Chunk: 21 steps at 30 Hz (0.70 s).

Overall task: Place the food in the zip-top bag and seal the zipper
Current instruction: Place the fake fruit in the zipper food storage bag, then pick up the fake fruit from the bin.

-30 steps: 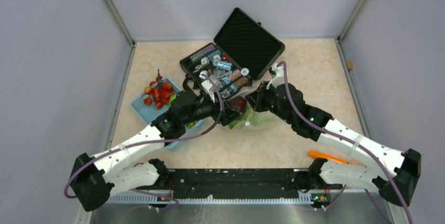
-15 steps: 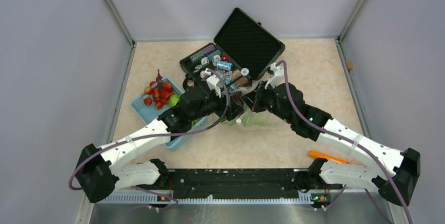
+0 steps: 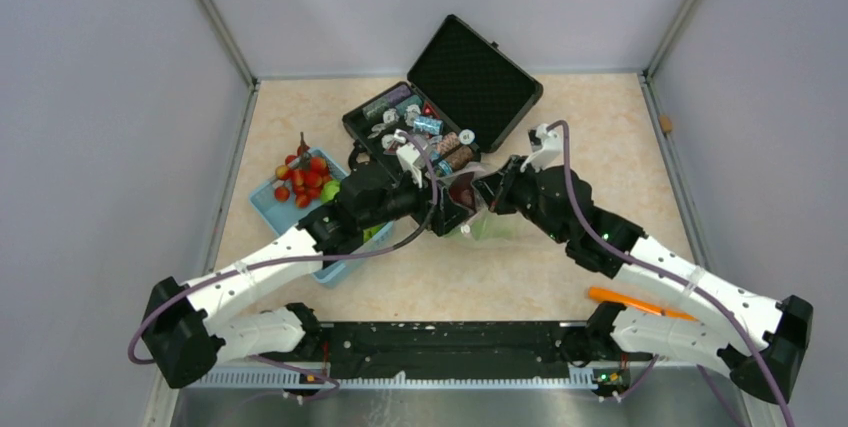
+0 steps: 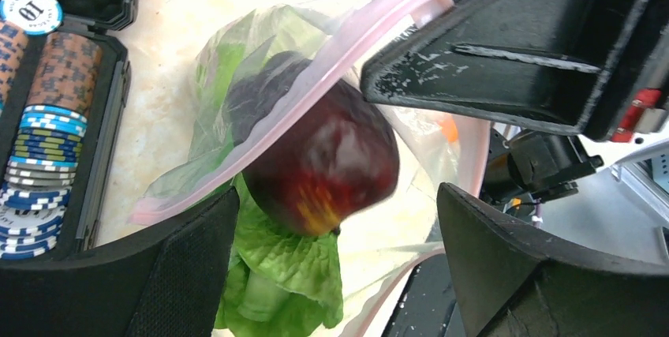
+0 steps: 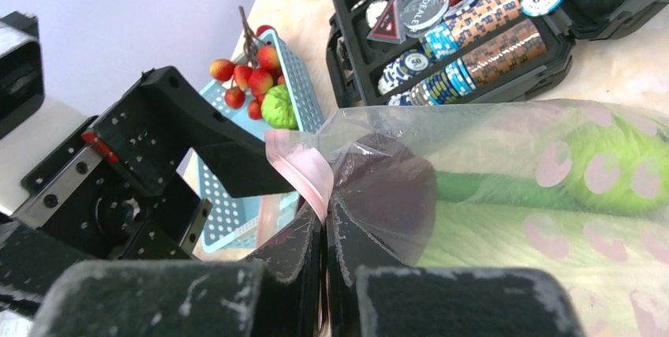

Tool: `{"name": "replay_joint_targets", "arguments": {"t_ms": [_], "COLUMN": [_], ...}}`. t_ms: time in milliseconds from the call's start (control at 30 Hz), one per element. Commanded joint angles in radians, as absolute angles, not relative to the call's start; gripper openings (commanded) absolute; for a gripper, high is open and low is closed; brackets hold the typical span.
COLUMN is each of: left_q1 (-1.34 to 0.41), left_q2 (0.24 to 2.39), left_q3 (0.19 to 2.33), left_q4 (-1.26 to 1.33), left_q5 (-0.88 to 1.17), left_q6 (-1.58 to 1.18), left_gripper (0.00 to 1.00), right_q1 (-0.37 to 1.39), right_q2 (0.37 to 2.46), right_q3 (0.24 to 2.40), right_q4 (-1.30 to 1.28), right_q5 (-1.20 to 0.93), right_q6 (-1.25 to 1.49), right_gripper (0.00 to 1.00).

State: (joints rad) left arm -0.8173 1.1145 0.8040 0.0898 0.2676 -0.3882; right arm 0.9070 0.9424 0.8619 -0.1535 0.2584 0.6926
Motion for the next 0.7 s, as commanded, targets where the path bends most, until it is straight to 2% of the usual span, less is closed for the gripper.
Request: {"name": "replay_joint_targets", "arguments": {"t_ms": [0,167,467,567,667], "left_q1": [-0.824,-0.823,-0.821,-0.821,-0.821], "left_q2": [1.087,1.084,0.994,0.932,0.872], "left_q3": [0.838,0.839,0.836,0.814,0.788], "left_q4": [0.148,0.170,0.116,0.113,0.111], "left_q5": [0.312,0.340,0.327,0.254,0.159], "left_q6": [-0.363,-0.377,-0.347,-0.333,-0.309], "left_gripper": [0.94,0.95,0.98,0.99,0.99], "right_q1": [0.911,0.911,0.913,0.912,0.913], "right_q2": [0.897,0.884,0.811,0.805,0.878], "right_q3": [0.853,0.856,0.840,0.871,0.990], "right_q4": [-0.111,-0.134,-0.203,-0.201,-0.293], "right_q5": [0.320,0.343,0.514,0.494,0.469], "right_q6": [0.715,0.713,0.712,0.589,0.451], "right_gripper": [0.01,0.01,0.01,0.01,0.00]}}
